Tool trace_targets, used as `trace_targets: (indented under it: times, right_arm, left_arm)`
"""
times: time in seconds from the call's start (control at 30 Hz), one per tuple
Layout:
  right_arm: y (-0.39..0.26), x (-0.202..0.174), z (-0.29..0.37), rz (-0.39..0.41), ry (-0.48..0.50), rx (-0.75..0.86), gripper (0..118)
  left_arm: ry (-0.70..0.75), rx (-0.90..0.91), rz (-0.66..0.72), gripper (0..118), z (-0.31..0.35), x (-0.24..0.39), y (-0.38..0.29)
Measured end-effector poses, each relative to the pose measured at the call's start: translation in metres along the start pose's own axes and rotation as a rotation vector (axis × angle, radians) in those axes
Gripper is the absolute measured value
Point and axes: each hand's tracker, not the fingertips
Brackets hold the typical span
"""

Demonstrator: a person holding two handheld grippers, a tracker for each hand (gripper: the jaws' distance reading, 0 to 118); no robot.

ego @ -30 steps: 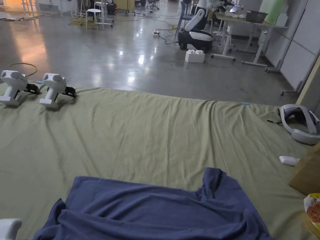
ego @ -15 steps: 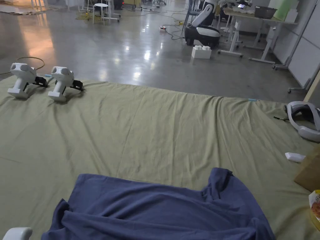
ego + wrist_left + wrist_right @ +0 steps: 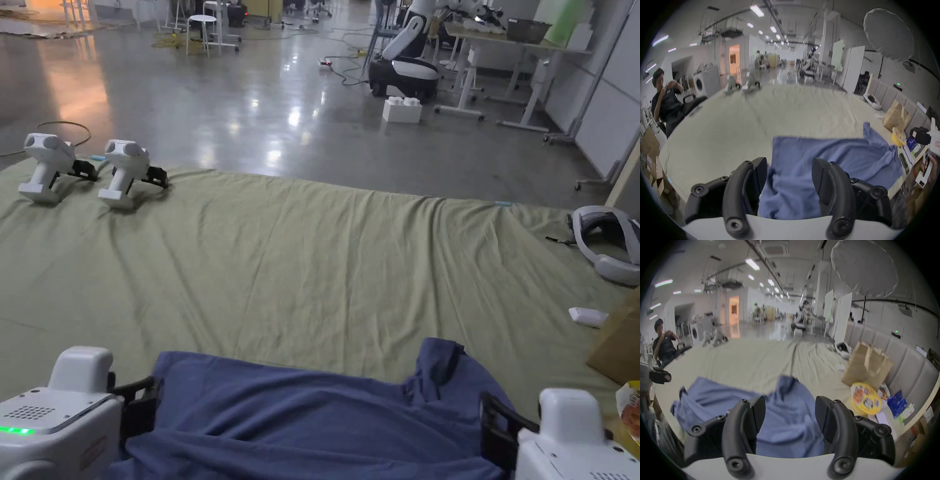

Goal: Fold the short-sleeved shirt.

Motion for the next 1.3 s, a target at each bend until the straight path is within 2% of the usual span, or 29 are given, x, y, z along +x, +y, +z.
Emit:
trace_targets:
  times: [0.17, 0.23, 0.27, 0.33, 0.37, 0.43, 0.53, 0.77, 0.97, 1.23, 1.27, 1.3]
  right_arm:
    - [0.018, -0.029, -0.004, -0.024, -0.018, 0.158, 68]
    - [0.023, -0.037, -0.002, -0.039, -0.008, 0.221, 60]
    - [0.024, -0.041, -0.002, -0.037, -0.010, 0.237, 49]
    - [0.027, -0.048, -0.003, -0.035, -0.021, 0.265, 29]
    - [0.029, -0.050, -0.003, -0.035, -0.029, 0.272, 18]
    - [0.031, -0.051, -0.002, -0.062, -0.008, 0.305, 12]
    - [0.028, -0.054, -0.001, -0.057, -0.009, 0.333, 7]
    - [0.023, -0.055, -0.005, -0.054, -0.036, 0.329, 7]
    - [0.021, -0.049, -0.017, -0.048, -0.034, 0.273, 7]
    - [0.014, -0.040, -0.049, -0.055, -0.033, 0.166, 7]
    - [0.013, -0.039, -0.053, -0.056, -0.033, 0.150, 7]
    - [0.011, -0.039, -0.057, -0.055, -0.033, 0.137, 7]
  left_arm:
    - [0.003, 0.199, 0.004, 66, 0.014, 0.030, 0.016]
    - [0.021, 0.246, -0.011, 62, 0.024, 0.065, 0.036]
    - [0.025, 0.258, -0.020, 55, 0.026, 0.069, 0.036]
    - [0.040, 0.285, -0.040, 27, 0.025, 0.079, 0.047]
    - [0.049, 0.297, -0.049, 23, 0.024, 0.081, 0.049]
    - [0.060, 0.319, -0.055, 11, 0.024, 0.082, 0.049]
    - [0.078, 0.375, -0.091, 3, 0.038, 0.102, 0.042]
    - [0.079, 0.361, -0.071, 3, 0.025, 0.077, 0.035]
    - [0.062, 0.142, 0.030, 3, -0.042, 0.023, 0.037]
    - [-0.010, -0.267, 0.115, 3, -0.167, -0.035, 0.067]
    - [-0.002, -0.310, 0.112, 4, -0.180, -0.037, 0.069]
    - [-0.001, -0.353, 0.100, 11, -0.194, -0.038, 0.072]
